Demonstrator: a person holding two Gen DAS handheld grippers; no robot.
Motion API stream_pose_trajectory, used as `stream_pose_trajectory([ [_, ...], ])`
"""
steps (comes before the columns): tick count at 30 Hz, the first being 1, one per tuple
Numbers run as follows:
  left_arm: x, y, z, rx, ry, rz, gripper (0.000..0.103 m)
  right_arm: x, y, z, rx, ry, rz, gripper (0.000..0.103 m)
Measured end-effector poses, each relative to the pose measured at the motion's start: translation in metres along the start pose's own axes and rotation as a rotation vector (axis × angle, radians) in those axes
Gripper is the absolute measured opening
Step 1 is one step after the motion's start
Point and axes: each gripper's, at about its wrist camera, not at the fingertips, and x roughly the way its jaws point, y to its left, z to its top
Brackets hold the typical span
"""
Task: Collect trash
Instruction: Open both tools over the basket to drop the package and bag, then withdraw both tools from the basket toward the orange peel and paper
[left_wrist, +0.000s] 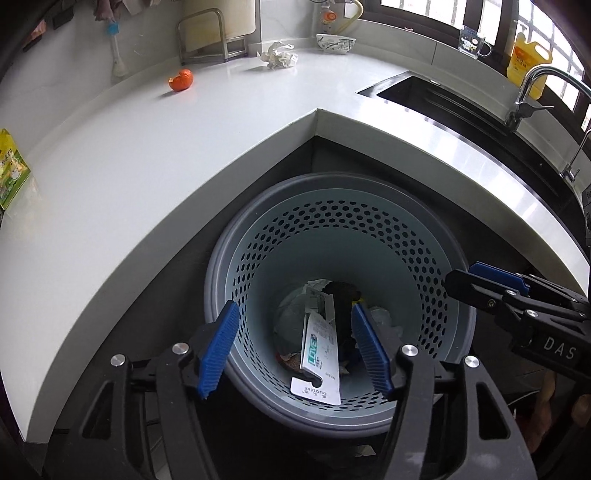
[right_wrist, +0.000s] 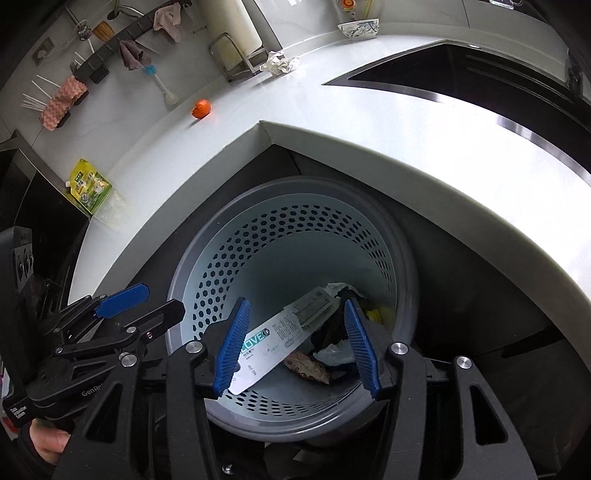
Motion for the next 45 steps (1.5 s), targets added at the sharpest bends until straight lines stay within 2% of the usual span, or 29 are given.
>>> stream_pose_trajectory([
  [16,0.001,0.003,-0.001,-0.02,0.004,-0.012,0.066,-0.007,0.004,0.002,-0.002,-0.013,0.016,0.053],
  [45,-0.012,0.014,-0.001,-0.042,-0.021,-0.013,0.066,-0.013,0.014,0.006,-0.029,-0.029,0.03,0.053],
])
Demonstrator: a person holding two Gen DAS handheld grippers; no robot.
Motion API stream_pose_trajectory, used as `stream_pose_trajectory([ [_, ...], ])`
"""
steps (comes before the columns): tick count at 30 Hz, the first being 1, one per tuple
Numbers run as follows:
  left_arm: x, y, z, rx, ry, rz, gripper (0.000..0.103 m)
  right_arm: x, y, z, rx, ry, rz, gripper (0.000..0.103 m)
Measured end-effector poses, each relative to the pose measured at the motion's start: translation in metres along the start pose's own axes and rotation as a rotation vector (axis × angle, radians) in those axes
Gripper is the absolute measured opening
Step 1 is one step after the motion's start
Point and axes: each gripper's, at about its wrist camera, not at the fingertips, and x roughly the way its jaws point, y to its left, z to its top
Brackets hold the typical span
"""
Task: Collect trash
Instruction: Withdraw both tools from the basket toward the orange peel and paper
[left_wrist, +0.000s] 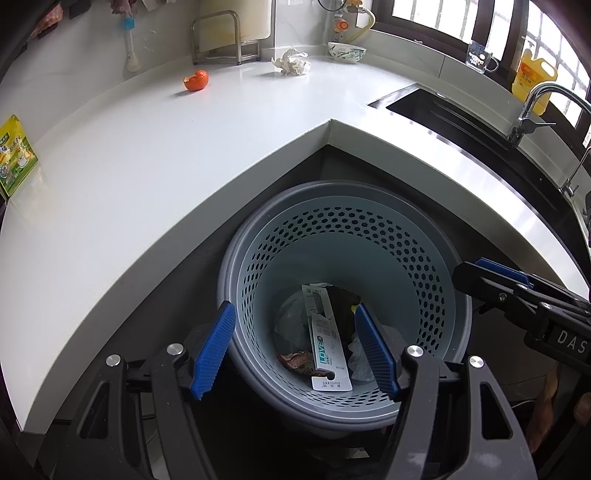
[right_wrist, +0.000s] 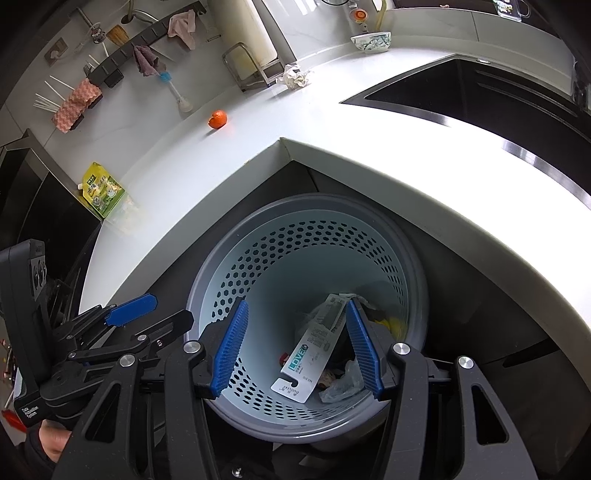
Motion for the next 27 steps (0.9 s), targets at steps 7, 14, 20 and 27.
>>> stream_pose_trajectory([
  [7,-0.012,0.002,0.004,-0.011,-0.024,-0.006,0.066,-0.007,0.006,0.004,-0.023,-0.018,0.006,0.053],
  [14,-0.035,0.013,0.019,-0.045,-0.085,0.005,0.071,-0.012,0.022,0.024,-0.093,-0.042,0.012,0.053],
  [20,-0.053,0.03,0.05,-0.064,-0.168,0.033,0.073,-0.014,0.031,0.058,-0.131,-0.085,0.017,0.054],
  [27,-0.063,0.061,0.109,-0.106,-0.284,0.079,0.081,-0.008,0.038,0.116,-0.175,-0.135,0.001,0.055],
])
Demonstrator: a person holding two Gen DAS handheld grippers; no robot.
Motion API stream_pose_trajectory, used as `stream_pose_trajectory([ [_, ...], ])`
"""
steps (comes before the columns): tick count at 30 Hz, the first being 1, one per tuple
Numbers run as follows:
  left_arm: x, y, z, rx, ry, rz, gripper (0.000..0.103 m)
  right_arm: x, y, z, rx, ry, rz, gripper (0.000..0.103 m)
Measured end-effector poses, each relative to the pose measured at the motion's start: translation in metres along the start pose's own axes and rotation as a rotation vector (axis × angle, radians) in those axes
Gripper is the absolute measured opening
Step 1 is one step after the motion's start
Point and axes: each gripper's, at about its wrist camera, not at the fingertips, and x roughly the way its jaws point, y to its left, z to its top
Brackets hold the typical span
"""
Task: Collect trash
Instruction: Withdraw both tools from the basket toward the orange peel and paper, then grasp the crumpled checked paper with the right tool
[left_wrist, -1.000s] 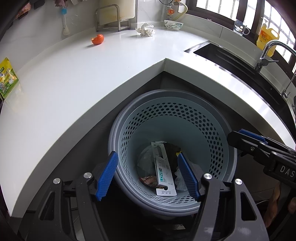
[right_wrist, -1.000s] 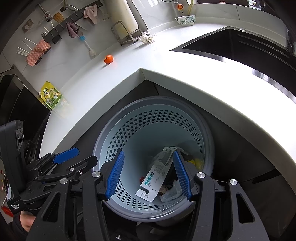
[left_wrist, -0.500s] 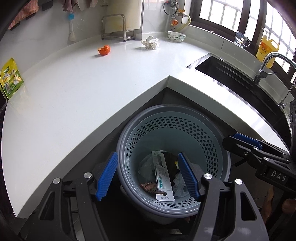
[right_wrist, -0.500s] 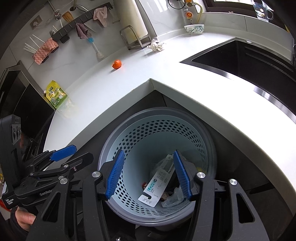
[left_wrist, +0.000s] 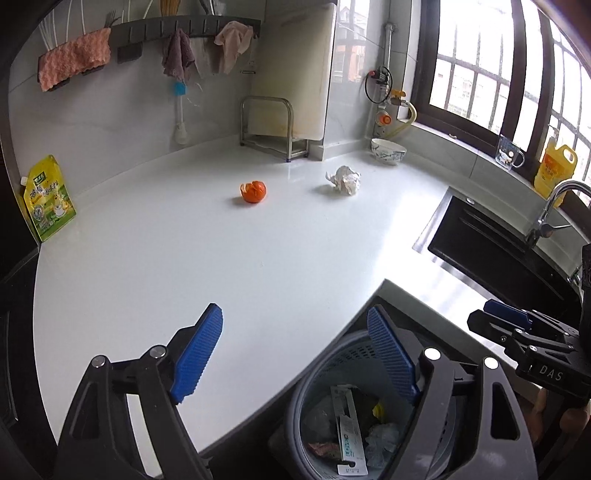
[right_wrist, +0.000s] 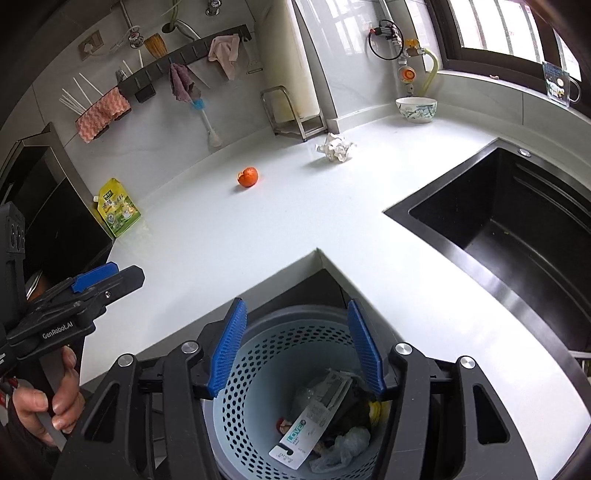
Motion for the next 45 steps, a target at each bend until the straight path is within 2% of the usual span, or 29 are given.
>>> stream_pose_trajectory([
  [7,0.029,0.021,0.055,-0.038,-0.076,0.076,0.09,0.032,-0.001,0.057,-0.073,-0.04,-0.045,0.057],
  [15,0.077,0.035,0.09,-0.059,-0.09,0.136,0.095,0.079,0.001,0.106,-0.157,-0.053,-0.086,0.064],
  [16,0.083,0.036,0.093,-0.059,-0.085,0.142,0.096,0.086,0.0,0.111,-0.163,-0.05,-0.089,0.068],
  [26,0.16,0.058,0.107,-0.102,-0.021,0.19,0.097,0.165,-0.013,0.155,-0.262,-0.014,-0.151,0.071],
  [31,0.191,0.068,0.111,-0.123,0.027,0.181,0.097,0.199,-0.022,0.181,-0.256,0.015,-0.138,0.072],
  [36,0.206,0.073,0.115,-0.139,0.027,0.171,0.097,0.228,-0.027,0.201,-0.272,0.034,-0.158,0.073],
  [45,0.225,0.075,0.12,-0.139,0.056,0.161,0.097,0.287,-0.029,0.211,-0.357,0.119,-0.276,0.073],
])
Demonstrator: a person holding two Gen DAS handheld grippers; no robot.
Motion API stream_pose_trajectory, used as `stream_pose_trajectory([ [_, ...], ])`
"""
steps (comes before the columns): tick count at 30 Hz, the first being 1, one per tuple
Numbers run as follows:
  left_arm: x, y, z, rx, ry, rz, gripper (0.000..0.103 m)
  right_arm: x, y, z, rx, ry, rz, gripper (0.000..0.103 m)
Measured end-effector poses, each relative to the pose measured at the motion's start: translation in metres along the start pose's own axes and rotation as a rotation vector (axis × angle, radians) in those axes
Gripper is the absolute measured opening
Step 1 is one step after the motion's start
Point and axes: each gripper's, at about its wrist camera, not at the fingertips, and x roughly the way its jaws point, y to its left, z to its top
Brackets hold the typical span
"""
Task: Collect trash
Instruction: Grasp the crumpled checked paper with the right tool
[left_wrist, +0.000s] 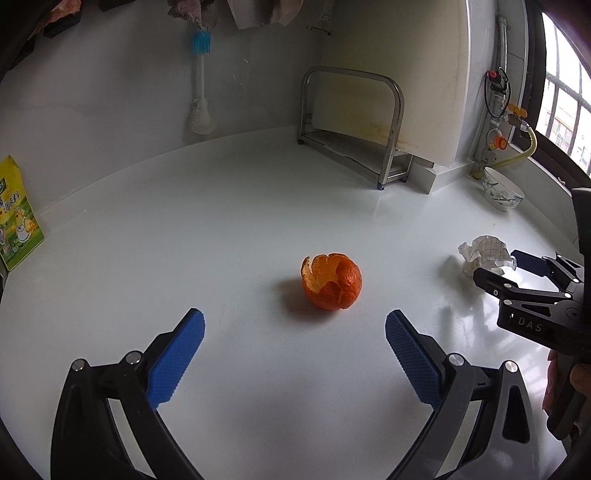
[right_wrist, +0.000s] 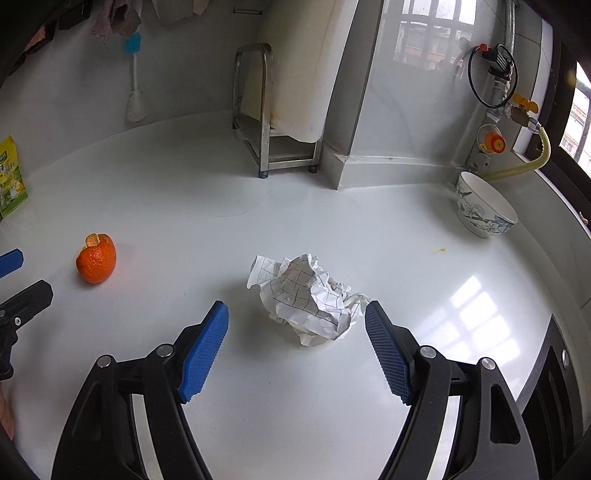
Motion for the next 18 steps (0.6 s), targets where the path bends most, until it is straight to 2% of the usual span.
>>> stream_pose_trajectory([
  [7,0.01,-0.002,0.002,-0.007,0.019,0.001,0.097,0.017,-0.006,0.006,0.042,0.019,0.054,0.072],
  [9,0.014,-0.002,0.002,-0.01,0.03,-0.002,0.097,0.02,-0.005,0.006,0.04,0.026,0.065,0.061],
  [10,0.015,-0.002,0.002,-0.015,0.034,-0.009,0.097,0.022,-0.004,0.006,0.041,0.037,0.071,0.044],
  [11,0.016,-0.003,0.002,-0.018,0.037,-0.012,0.097,0.023,-0.005,0.005,0.046,0.042,0.078,0.038],
  [12,0.017,-0.003,0.002,-0.019,0.039,-0.012,0.097,0.021,-0.006,0.004,0.052,0.037,0.087,0.038],
  [14,0.02,-0.005,0.003,-0.014,0.044,-0.007,0.097,0.017,-0.008,0.002,0.068,0.027,0.103,0.026],
  [18,0.029,-0.011,0.007,-0.001,0.05,0.012,0.097,0.009,-0.013,-0.001,0.11,0.022,0.129,0.025],
])
